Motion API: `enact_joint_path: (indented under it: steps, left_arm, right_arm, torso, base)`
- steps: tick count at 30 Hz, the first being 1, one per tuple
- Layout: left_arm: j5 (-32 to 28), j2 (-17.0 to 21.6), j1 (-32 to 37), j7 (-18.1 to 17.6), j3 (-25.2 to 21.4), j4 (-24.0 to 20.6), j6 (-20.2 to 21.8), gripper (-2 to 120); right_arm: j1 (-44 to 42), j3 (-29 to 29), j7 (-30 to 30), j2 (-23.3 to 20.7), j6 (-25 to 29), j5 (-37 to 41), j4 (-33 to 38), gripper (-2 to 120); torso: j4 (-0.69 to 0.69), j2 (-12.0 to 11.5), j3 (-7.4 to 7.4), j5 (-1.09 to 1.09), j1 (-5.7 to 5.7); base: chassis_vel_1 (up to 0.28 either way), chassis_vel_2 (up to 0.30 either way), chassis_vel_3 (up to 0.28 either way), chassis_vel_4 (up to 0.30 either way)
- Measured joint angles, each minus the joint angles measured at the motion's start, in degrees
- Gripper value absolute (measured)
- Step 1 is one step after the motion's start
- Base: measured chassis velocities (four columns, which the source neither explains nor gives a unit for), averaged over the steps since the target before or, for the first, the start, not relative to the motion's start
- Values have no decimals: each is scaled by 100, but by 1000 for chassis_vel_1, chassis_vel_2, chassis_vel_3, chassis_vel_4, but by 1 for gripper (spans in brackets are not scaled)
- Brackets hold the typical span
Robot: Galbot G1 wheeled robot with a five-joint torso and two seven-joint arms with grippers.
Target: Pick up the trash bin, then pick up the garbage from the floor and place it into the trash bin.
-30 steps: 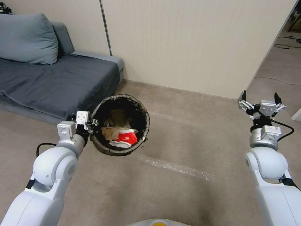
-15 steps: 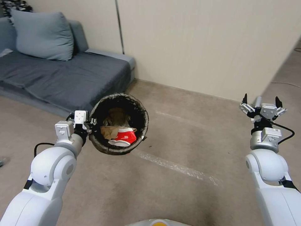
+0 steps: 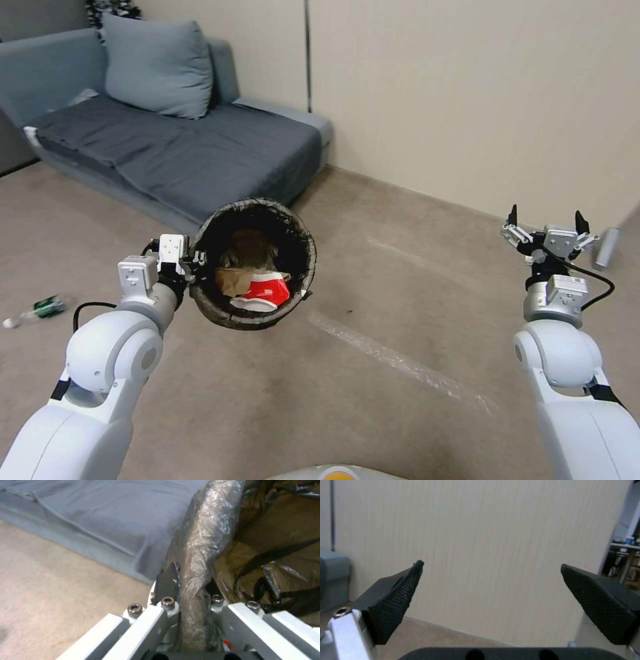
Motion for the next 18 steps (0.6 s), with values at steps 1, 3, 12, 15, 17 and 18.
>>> enact_joint_path:
  steps: [1, 3, 12, 15, 17, 18]
  left_arm:
    - [-5, 3, 0, 1, 0, 0, 0, 1]
    - [-7, 6, 0, 2, 0, 0, 0, 1]
    - [-9, 11, 17, 1, 13, 0, 0, 1]
    - [-9, 17, 6, 1, 14, 11, 0, 1]
    - [-11, 21, 3, 3, 15, 21, 0, 1]
    - [-11, 21, 2, 4, 15, 24, 0, 1]
  right_arm:
    - [0, 0, 0, -4, 3, -3, -3, 100]
    - [0, -1, 0, -9, 6, -9, -9, 100]
    - [-19, -39, -2, -3, 24, -17, -20, 100]
    - [-19, -45, -3, -2, 24, -18, -20, 100]
    - [-19, -47, -4, -2, 24, -18, -20, 100]
    - [-20, -48, -6, -1, 24, -18, -23, 100]
  torso:
    - [0, 0, 0, 0, 0]
    - [0, 0, 0, 0, 0]
    - [0, 0, 0, 0, 0]
    - [0, 0, 0, 0, 0]
    - [0, 0, 0, 0, 0]
    - [0, 0, 0, 0, 0]
  base:
    - [58, 79, 79, 54]
    - [57, 79, 84, 60]
    - [68, 74, 74, 68]
    - [71, 58, 61, 76]
    - [56, 71, 73, 79]
    - [56, 71, 80, 63]
